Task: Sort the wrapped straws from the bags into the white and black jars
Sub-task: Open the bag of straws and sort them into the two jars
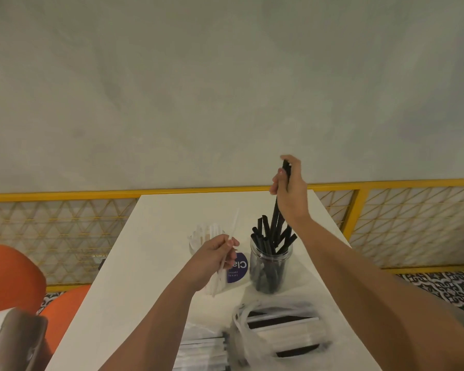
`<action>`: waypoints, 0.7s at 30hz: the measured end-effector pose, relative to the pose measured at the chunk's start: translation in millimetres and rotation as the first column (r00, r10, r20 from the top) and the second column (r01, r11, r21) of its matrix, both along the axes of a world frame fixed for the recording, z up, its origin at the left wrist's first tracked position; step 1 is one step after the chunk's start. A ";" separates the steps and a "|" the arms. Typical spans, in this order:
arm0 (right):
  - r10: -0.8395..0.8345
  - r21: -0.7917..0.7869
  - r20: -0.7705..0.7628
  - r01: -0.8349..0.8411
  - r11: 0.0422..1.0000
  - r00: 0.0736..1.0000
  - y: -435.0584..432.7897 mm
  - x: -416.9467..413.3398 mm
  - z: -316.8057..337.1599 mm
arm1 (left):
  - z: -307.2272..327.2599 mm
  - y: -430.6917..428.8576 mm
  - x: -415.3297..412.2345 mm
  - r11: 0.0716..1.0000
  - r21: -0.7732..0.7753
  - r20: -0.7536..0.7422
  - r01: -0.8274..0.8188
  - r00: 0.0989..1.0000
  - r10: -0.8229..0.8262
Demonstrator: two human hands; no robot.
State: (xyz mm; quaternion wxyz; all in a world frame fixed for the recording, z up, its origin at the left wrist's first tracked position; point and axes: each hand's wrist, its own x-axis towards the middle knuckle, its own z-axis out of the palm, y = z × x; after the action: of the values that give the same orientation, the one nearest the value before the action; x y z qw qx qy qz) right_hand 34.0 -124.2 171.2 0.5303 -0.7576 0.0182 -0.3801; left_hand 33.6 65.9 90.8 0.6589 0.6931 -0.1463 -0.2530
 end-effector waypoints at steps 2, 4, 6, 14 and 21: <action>-0.012 -0.050 -0.104 0.007 0.999 0.995 1.6 0.0 -19.5 | 1.9 -2.6 0.8 0.999 -0.039 -0.006 -0.021 1.000 0.021; -0.004 -0.065 -0.210 -0.010 0.998 0.978 2.0 -0.4 -34.7 | 4.1 -4.4 2.0 0.996 -0.077 -0.018 -0.048 0.999 0.046; 0.028 -0.086 -0.297 -0.056 0.995 0.955 1.8 -1.3 -44.8 | 5.5 -5.5 3.4 0.991 -0.110 -0.030 -0.075 0.997 0.072; 0.116 -0.241 -0.302 -0.193 0.951 0.946 34.2 2.5 -21.0 | 17.9 -6.9 5.5 0.971 -0.121 0.098 -0.207 0.971 0.219; 0.346 -0.073 -0.252 -0.375 0.924 0.904 76.5 7.5 0.6 | 33.4 4.5 16.0 0.965 -0.070 0.287 -0.252 0.921 0.262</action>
State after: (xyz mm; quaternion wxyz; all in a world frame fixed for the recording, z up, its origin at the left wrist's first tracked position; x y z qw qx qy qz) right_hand 41.5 -47.7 171.9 0.5394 -0.8176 -0.0828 -0.1838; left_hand 49.6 70.4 124.2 0.6680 0.7258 -0.1544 -0.0563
